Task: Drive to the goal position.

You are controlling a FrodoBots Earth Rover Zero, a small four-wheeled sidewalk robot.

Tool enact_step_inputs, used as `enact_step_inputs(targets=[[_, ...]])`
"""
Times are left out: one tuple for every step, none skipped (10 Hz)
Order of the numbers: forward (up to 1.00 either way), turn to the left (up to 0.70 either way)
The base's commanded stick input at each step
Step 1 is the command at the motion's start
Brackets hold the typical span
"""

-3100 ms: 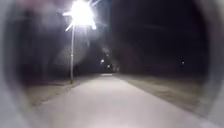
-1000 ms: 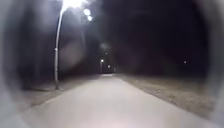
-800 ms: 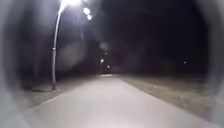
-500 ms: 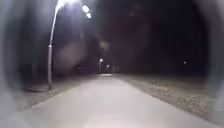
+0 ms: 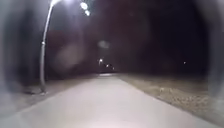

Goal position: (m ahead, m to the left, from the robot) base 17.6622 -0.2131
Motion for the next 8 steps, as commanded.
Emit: enact_step_inputs(targets=[[0.7,0.0],[0.7,0.0],[0.7,0.0],[0.7,0.0],[0.7,0.0],[0.7,0.0],[0.7,0.14],[0.7,0.14]])
